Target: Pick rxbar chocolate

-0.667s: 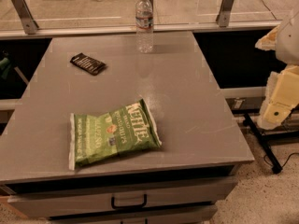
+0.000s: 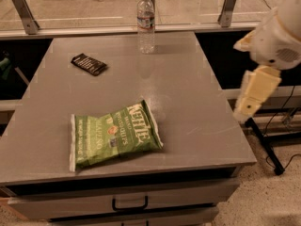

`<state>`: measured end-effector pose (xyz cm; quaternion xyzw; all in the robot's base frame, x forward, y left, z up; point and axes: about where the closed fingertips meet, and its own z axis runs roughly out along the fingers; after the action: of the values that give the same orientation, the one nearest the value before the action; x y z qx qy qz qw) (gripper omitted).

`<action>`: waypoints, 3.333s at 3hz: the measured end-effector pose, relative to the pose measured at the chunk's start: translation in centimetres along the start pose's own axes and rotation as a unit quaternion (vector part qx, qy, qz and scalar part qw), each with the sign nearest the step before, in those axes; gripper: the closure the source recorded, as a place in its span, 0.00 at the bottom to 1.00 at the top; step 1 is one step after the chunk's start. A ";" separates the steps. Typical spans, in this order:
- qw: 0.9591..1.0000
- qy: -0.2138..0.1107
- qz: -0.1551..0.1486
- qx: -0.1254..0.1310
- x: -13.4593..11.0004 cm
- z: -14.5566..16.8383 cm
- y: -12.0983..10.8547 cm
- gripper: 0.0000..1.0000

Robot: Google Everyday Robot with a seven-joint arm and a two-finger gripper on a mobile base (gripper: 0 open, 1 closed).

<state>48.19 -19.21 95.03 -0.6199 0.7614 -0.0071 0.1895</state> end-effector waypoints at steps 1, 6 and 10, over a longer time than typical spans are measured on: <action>0.997 -0.070 -0.033 -0.006 -4.7 6.4 -4.2 0.00; 0.968 -0.250 -0.025 -0.014 -23.0 18.8 -11.2 0.00; 0.943 -0.317 0.082 -0.066 -35.9 25.5 -12.3 0.00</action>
Offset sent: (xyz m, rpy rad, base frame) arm 0.1999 0.1695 -0.0733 0.4059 -0.1748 0.2488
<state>73.08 17.70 84.39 -0.5365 0.7091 0.2556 0.3795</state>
